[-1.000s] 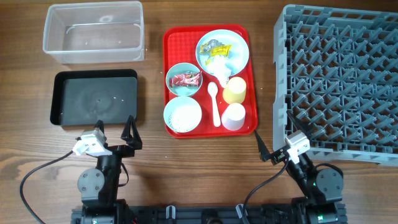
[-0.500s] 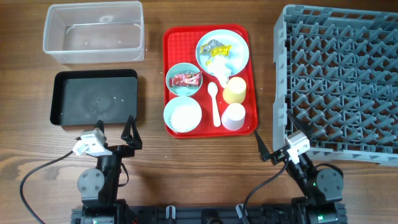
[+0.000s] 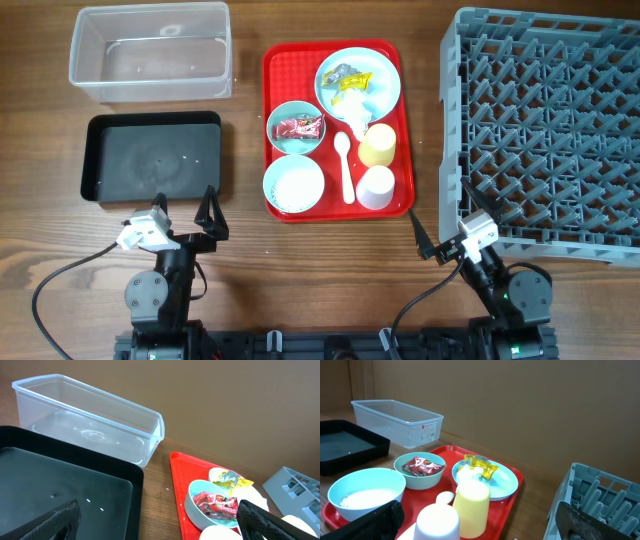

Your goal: Sort waste into correct bins and load items into the dishwasher rack

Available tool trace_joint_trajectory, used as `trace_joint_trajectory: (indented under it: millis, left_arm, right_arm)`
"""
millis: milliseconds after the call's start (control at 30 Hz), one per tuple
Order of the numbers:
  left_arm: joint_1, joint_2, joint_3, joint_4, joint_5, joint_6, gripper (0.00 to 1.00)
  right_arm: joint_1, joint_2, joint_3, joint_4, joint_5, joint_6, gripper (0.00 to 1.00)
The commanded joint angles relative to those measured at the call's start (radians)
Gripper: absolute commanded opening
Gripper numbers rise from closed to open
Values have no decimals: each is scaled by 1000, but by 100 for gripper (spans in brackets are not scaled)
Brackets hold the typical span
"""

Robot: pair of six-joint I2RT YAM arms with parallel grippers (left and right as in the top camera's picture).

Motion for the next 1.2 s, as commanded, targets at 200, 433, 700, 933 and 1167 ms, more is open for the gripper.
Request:
trace_joint_trajectory:
  millis: [200,433,700,933,1167]
  left_arm:
    - [-3,-5,-3,-5,-6,13,100]
    - [-3,-5,-3,-2,11,13,100]
    - [-3,35,127,-88,80,47,100]
    - [-4,342,420,-224,132,156,100]
    - [-15,844,907,-432,238,231,100]
  right_arm:
    - [-2,-3,-3,17,16,-68,100]
    - [-2,-3,-3,56,6,-172,100]
    - [-2,0,50,149,-6,-58,100]
    - [-2,253,354,25,-27,1,100]
    - [-2,778,897,-402,-50,32,100]
